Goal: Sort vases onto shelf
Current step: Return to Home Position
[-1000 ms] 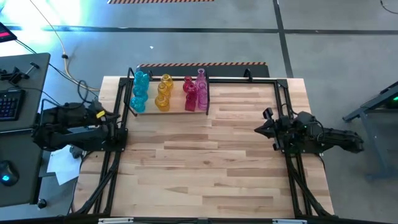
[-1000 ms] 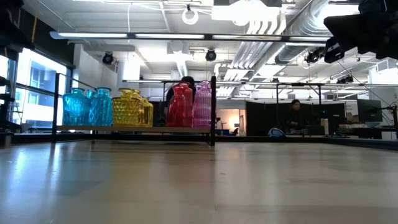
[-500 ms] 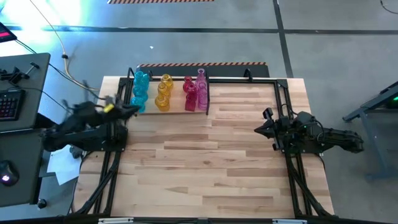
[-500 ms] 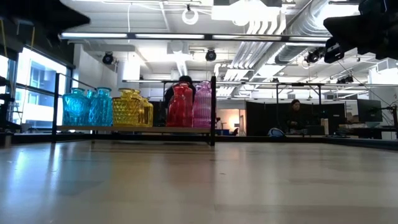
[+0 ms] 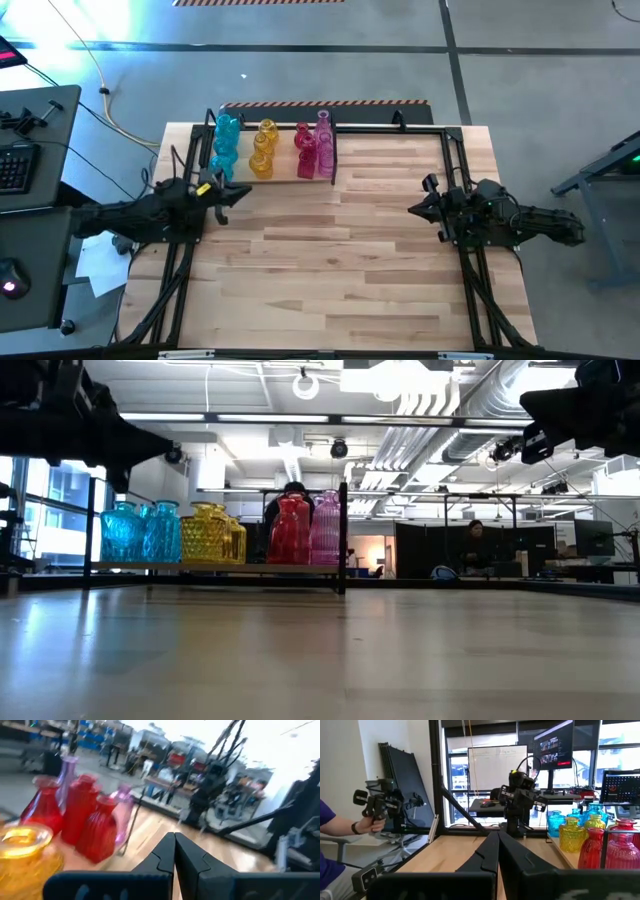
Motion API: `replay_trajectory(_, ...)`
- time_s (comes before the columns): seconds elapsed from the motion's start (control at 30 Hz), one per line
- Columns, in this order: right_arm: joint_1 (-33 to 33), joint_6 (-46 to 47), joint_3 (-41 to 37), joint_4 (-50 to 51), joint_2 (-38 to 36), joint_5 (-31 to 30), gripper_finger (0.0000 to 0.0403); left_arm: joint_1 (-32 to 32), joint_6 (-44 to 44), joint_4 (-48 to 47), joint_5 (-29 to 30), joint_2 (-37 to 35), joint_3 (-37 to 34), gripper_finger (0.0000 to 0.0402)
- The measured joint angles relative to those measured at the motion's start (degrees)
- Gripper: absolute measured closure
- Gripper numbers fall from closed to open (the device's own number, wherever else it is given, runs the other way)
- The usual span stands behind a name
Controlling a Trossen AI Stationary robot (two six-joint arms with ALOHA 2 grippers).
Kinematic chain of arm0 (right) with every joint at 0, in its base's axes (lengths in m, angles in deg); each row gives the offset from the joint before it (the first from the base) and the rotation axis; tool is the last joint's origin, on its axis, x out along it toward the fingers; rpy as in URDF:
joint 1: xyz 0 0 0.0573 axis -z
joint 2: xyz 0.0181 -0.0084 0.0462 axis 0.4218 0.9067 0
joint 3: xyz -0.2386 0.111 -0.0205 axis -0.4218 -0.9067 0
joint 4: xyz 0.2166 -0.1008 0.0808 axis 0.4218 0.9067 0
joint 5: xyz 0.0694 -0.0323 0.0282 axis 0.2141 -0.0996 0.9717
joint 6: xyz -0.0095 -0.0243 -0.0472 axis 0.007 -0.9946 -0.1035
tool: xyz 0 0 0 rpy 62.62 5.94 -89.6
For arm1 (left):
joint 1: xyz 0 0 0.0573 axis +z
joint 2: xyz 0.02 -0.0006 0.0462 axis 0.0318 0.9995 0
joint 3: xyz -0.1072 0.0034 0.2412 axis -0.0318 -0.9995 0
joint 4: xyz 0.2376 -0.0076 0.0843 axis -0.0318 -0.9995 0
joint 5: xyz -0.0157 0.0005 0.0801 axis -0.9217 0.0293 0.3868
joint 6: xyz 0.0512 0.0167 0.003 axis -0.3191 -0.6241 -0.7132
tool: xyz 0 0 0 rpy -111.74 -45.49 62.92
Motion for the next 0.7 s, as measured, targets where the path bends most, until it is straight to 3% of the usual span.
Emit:
replay_trajectory(0.2, 0.00, -0.89, -0.01, 0.17, 0.00, -0.91, 0.0402, -4.44, 1.60, -1.55, 8.03, 2.43, -0.11, 0.0402)
replay_trajectory(0.37, 0.00, -2.23, -0.02, 0.74, 0.00, -6.47, 0.0402, -9.08, 1.49, -0.67, 15.78, 6.12, -0.12, 0.0402)
replay_trajectory(0.7, 0.00, -1.27, -0.02, 4.91, 0.00, -6.67, 0.0402, -14.66, 1.75, -0.29, 19.17, 12.74, -0.12, 0.0402)
